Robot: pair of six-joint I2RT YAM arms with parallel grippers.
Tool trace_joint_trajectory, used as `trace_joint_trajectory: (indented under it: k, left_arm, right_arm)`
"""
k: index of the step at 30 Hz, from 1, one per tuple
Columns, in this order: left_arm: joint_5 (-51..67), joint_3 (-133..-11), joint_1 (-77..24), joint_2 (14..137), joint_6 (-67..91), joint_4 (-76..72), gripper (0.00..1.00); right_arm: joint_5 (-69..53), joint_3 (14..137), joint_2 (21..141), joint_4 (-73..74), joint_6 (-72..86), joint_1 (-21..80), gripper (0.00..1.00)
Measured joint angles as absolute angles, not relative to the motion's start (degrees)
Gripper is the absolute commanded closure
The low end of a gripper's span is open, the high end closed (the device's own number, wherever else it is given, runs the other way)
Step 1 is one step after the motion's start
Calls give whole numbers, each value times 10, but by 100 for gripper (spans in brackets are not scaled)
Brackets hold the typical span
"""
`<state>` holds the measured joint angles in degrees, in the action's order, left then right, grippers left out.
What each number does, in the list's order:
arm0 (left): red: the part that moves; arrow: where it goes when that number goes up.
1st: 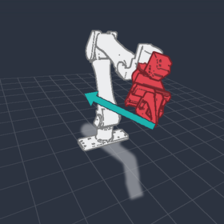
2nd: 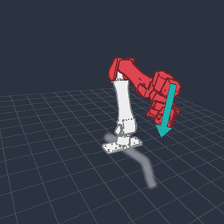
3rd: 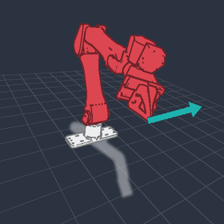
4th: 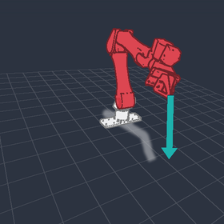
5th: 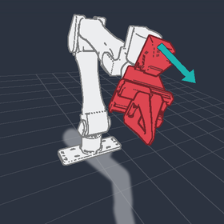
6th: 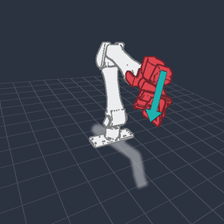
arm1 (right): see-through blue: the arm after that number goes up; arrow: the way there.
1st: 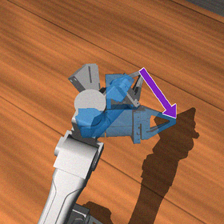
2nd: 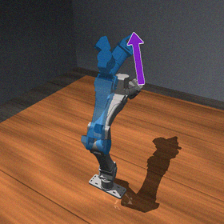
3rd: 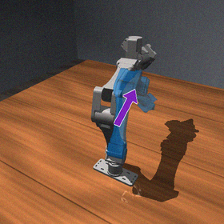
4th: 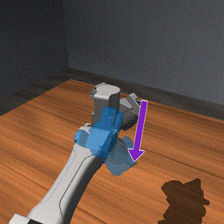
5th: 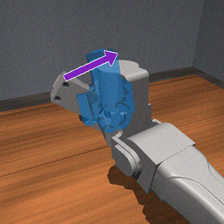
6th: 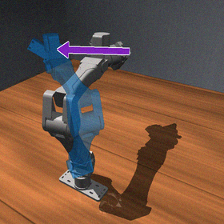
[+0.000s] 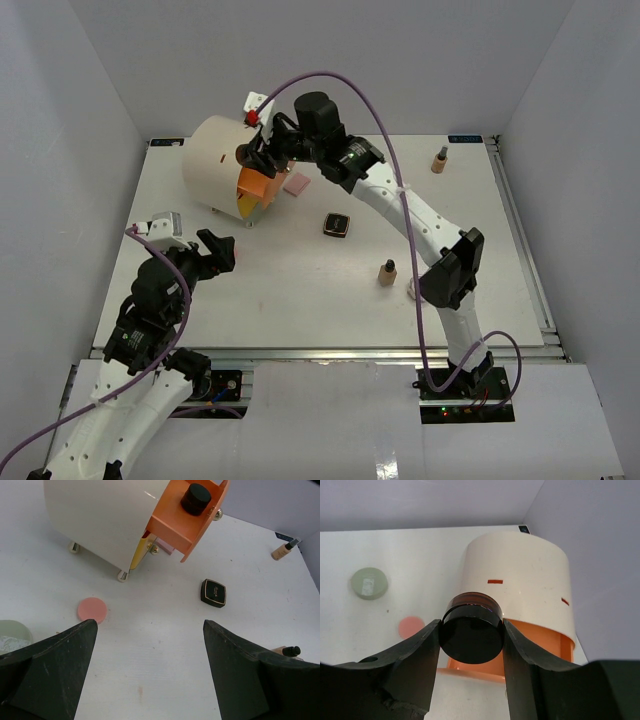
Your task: Organize the makeup
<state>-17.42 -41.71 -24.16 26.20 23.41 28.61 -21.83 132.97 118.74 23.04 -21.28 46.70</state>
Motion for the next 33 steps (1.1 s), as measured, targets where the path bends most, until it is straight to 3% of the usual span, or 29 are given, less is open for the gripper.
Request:
trace_joint_trajectory:
  k: [12,20,27,33]
  left_arm:
    - [-176,-416,-242,265,234,283,2]
    - [-176,-416,-242,268,234,282,2]
    - [-176,-416,-242,268,234,282,2]
    - [-176,-416,-242,268,234,282,2]
  right_arm:
    - [-92,1308,1245,185,-230,475,77]
    - [-71,1270,1244,168,-260,475,62]
    - [-64,1259,1244,165,-272,475,18]
    - [-63,1257,1243,162,-274,475,13]
